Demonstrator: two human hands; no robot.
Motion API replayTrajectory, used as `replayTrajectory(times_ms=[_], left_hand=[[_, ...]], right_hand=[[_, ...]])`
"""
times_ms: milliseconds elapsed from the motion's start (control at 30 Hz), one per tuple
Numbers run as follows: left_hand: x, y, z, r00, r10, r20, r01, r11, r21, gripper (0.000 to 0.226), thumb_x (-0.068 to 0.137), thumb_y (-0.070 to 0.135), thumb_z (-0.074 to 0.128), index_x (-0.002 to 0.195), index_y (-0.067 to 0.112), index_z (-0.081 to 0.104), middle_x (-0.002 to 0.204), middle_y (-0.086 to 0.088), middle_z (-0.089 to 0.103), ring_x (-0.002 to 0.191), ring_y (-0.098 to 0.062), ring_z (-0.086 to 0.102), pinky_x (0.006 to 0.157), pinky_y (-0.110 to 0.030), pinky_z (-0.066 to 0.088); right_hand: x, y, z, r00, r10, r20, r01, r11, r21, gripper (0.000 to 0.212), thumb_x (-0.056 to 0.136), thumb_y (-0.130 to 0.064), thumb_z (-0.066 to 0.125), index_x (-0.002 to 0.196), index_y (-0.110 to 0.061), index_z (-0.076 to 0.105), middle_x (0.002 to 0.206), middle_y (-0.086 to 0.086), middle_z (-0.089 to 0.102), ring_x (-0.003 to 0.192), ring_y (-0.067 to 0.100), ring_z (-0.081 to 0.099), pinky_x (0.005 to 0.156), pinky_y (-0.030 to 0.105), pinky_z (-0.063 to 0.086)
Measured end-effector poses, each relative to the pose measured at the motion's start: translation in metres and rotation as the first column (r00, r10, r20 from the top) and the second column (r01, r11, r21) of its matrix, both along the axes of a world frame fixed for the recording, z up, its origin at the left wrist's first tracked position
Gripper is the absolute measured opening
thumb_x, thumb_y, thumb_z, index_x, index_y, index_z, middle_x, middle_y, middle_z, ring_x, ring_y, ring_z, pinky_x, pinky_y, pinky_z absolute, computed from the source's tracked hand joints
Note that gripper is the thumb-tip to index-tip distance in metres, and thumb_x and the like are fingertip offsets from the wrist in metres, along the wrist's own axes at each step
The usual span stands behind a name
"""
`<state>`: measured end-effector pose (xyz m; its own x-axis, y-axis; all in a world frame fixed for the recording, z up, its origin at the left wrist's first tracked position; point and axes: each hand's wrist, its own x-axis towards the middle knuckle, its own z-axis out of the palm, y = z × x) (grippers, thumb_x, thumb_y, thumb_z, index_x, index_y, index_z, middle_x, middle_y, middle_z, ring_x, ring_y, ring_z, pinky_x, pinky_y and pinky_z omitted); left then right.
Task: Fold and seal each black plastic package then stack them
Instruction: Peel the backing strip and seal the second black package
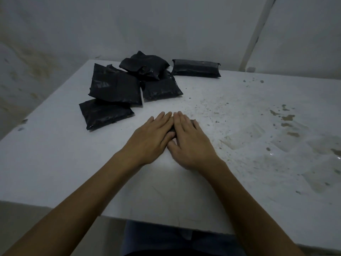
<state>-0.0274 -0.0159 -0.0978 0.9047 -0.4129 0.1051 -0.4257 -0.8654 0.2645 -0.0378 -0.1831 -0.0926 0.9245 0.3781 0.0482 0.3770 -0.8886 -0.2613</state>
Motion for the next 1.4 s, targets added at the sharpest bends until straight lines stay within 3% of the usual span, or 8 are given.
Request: replayTrajectory(times_ms=[400,500,600,667,800,933,1033,1400], left_hand=[[-0.013,0.001,0.001,0.988,0.124,-0.097,-0.124,0.992,0.008,0.065,0.111,0.045,0.022,0.165,0.02,-0.005,0.173,0.003,-0.01,0.158,-0.009,-0.006,0.124,-0.026,-0.004],[-0.018,0.002,0.008,0.986,0.154,-0.057,-0.156,0.987,-0.029,0.058,0.112,0.041,0.024,0.165,0.018,0.015,0.172,0.0,0.015,0.157,-0.015,0.018,0.127,-0.033,0.012],[-0.016,0.003,0.014,0.962,0.205,0.179,-0.18,0.973,-0.147,0.036,0.11,0.032,0.041,0.136,0.02,0.064,0.133,-0.001,0.067,0.114,-0.02,0.061,0.101,-0.037,0.043],[-0.013,0.005,0.015,0.954,0.205,0.218,-0.154,0.961,-0.23,0.022,0.104,0.031,0.055,0.117,0.024,0.071,0.117,0.005,0.069,0.101,-0.013,0.059,0.089,-0.033,0.045],[-0.013,0.007,0.006,0.974,0.113,0.198,-0.045,0.947,-0.317,0.019,0.1,0.022,0.062,0.115,0.02,0.074,0.112,0.007,0.069,0.1,-0.01,0.06,0.087,-0.037,0.053],[-0.01,0.01,0.001,0.981,0.12,0.154,-0.042,0.9,-0.434,0.014,0.095,0.02,0.07,0.107,0.02,0.077,0.102,0.009,0.067,0.092,-0.006,0.062,0.079,-0.033,0.056],[-0.006,0.012,0.001,0.99,0.116,0.075,-0.064,0.865,-0.498,0.016,0.091,0.027,0.076,0.107,0.024,0.076,0.098,0.013,0.064,0.087,-0.005,0.062,0.074,-0.023,0.053],[-0.005,0.015,-0.002,0.994,0.11,-0.016,-0.1,0.826,-0.554,0.023,0.086,0.03,0.083,0.107,0.023,0.08,0.099,0.012,0.065,0.082,-0.004,0.064,0.069,-0.018,0.05]], right_hand=[[-0.004,-0.02,-0.007,0.993,-0.111,-0.03,0.108,0.992,-0.069,0.098,0.095,-0.079,0.02,0.164,-0.015,-0.005,0.173,0.002,-0.006,0.158,0.013,-0.006,0.126,0.041,-0.011],[0.004,-0.023,0.0,0.991,-0.092,-0.094,0.087,0.995,-0.05,0.094,0.096,-0.078,0.015,0.165,-0.016,-0.003,0.173,0.0,-0.005,0.158,0.012,-0.007,0.126,0.044,-0.014],[0.016,-0.025,0.009,0.992,-0.102,-0.073,0.097,0.993,-0.072,0.074,0.106,-0.06,0.015,0.165,-0.016,0.004,0.173,0.001,-0.001,0.159,0.017,-0.006,0.126,0.05,-0.014],[0.02,-0.02,0.012,0.995,-0.096,0.005,0.096,0.993,-0.073,0.066,0.109,-0.048,0.019,0.164,-0.015,0.006,0.173,0.003,0.0,0.159,0.02,-0.004,0.124,0.053,-0.013],[0.015,-0.012,0.005,0.994,-0.022,0.108,0.026,0.999,-0.033,0.057,0.111,-0.033,0.024,0.165,-0.018,0.011,0.173,0.003,0.005,0.159,0.019,0.001,0.124,0.048,-0.011],[0.021,-0.011,0.001,0.991,-0.125,-0.043,0.132,0.954,0.268,0.052,0.108,-0.035,0.037,0.157,-0.018,0.038,0.164,0.001,0.032,0.151,0.016,0.026,0.128,0.048,0.008],[0.03,-0.008,-0.001,0.986,-0.168,0.011,0.152,0.919,0.363,0.048,0.101,-0.052,0.049,0.137,-0.02,0.059,0.132,-0.003,0.059,0.122,0.017,0.051,0.112,0.048,0.037],[0.059,-0.013,-0.01,0.925,-0.373,-0.069,0.34,0.734,0.588,0.057,0.078,-0.052,0.079,0.131,-0.036,0.065,0.108,-0.019,0.068,0.11,0.014,0.063,0.104,0.05,0.047]])
